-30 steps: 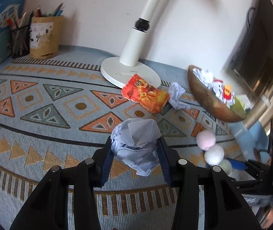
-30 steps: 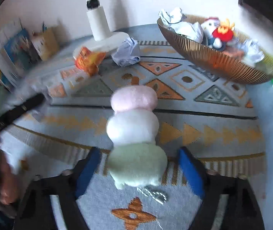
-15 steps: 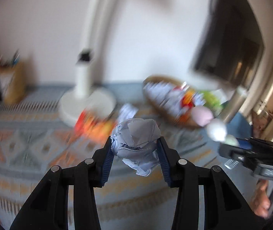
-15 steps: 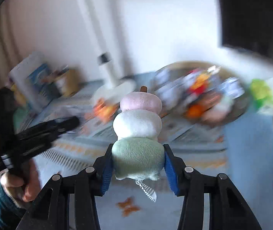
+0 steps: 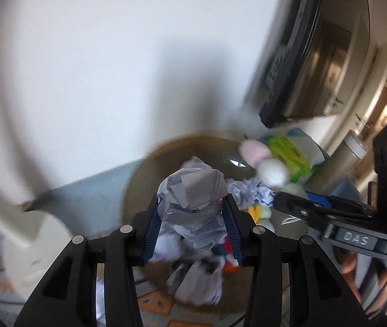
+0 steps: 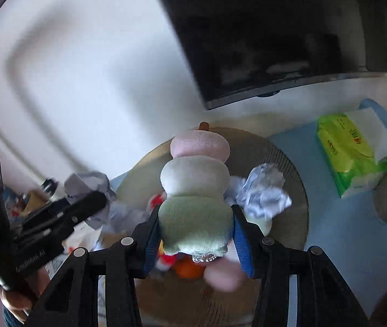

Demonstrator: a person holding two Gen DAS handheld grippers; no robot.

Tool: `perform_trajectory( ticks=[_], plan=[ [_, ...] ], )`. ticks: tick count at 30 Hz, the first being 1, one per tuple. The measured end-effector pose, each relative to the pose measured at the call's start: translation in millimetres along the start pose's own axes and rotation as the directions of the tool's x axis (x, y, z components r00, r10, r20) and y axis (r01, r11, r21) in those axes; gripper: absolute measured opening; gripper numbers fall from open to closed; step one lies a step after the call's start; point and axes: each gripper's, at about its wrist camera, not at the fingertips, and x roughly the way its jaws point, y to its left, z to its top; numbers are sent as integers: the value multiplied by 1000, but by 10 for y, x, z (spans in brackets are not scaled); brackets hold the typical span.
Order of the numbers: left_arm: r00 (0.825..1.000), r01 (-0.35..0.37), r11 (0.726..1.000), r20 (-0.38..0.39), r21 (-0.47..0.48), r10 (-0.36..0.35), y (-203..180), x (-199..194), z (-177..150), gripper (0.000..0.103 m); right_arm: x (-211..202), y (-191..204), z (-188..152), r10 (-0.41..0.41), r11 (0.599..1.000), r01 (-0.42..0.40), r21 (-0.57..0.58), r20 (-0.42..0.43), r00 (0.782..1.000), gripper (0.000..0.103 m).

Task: Organize objects
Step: 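Carry paper ball and pastel plush into the brown bowl and release both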

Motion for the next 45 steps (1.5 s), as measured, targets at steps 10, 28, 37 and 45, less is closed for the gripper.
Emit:
perform_trajectory(
  ticks=[10, 28, 37, 45],
  plan=[
    [997, 7, 1000, -81, -28, -9, 55, 222, -91, 64, 191, -466, 96, 67, 989, -66, 135, -9, 998, 51],
    [982, -105, 984, 142, -142, 125, 441, -2140, -1381, 74, -210, -303, -597, 14, 997, -11, 80, -39, 999, 52],
    [949, -208, 945, 182, -251, 257, 781, -2471, -1777, 74, -253, -20, -13, -2, 999, -3, 51, 82, 997, 53],
    [930, -194, 898, 218, -394, 296, 1080, -2527, -2023, 74, -673, -29, -120, -93, 995, 98, -29, 135, 986, 73]
  ],
)
